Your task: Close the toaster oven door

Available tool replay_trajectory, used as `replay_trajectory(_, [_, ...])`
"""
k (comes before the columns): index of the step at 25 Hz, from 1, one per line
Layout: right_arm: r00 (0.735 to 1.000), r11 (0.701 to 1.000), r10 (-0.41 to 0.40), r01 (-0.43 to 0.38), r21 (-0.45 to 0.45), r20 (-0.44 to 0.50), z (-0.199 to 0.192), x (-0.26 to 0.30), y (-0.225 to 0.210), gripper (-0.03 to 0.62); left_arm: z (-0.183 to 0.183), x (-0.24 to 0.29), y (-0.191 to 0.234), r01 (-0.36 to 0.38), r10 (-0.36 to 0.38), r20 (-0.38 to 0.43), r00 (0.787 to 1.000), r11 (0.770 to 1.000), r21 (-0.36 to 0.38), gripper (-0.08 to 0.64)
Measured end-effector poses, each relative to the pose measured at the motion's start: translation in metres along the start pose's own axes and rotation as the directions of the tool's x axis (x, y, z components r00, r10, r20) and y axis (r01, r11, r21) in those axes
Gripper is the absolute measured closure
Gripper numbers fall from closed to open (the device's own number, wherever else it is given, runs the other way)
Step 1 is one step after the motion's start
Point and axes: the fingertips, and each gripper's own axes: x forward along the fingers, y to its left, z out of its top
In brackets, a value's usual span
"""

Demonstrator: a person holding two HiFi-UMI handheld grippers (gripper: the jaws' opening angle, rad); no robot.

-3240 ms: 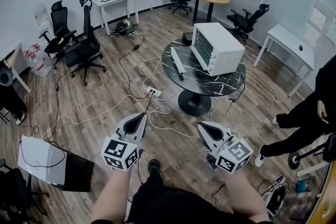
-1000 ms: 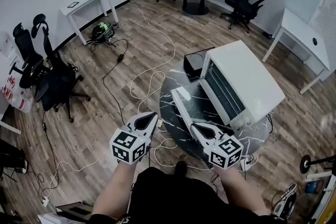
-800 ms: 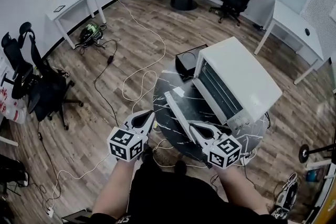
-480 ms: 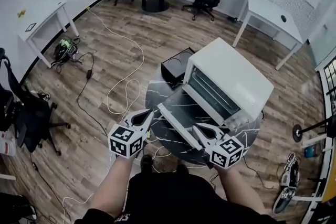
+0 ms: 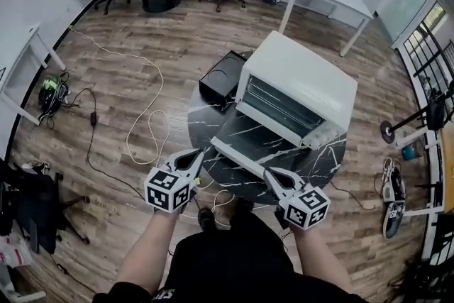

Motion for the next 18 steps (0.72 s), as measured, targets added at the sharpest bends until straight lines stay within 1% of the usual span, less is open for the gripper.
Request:
replay_trajectory(3, [0.996, 0.996, -0.086, 0.086, 0.033, -0.005, -0.015, -0.008, -0.014, 0.586, -0.014, 0.014, 0.004, 0.015, -0.016, -0.028, 0.999, 1.0, -0.009, 0.549])
replay_trajectory(5, [0.988, 0.988, -0.15, 0.151, 0.044, -0.025, -0.028, -0.013, -0.028, 0.586, -0.022, 0.025, 0.004, 0.026, -0.026, -0.047, 0.999, 1.0, -0.003, 0.549])
replay_trajectory(8, [0.969, 0.966, -0.241, 0.245, 0.086, -0.062, -0.057, -0.024, -0.052, 0.586, -0.036, 0.041, 0.003, 0.045, -0.043, -0.088, 0.995, 0.999, 0.021, 0.549])
replay_trajectory(10, [0.955, 0.948, -0.287, 0.295, 0.116, -0.081, -0.075, -0.029, -0.065, 0.583, -0.05, 0.052, 0.004, 0.054, -0.051, -0.125, 0.991, 0.998, 0.015, 0.544])
replay_trajectory(11, [0.948, 0.941, -0.304, 0.313, 0.125, -0.09, -0.083, -0.031, -0.071, 0.566, -0.057, 0.058, 0.005, 0.057, -0.055, -0.145, 0.988, 0.998, 0.008, 0.52])
replay_trajectory(13, [0.937, 0.928, -0.331, 0.344, 0.14, -0.111, -0.099, -0.035, -0.08, 0.523, -0.071, 0.069, 0.008, 0.062, -0.062, -0.18, 0.982, 0.998, -0.005, 0.506])
replay_trajectory(18, [0.903, 0.884, -0.39, 0.422, 0.201, -0.179, -0.142, -0.045, -0.096, 0.471, -0.101, 0.093, 0.017, 0.064, -0.062, -0.262, 0.963, 0.998, 0.0, 0.47])
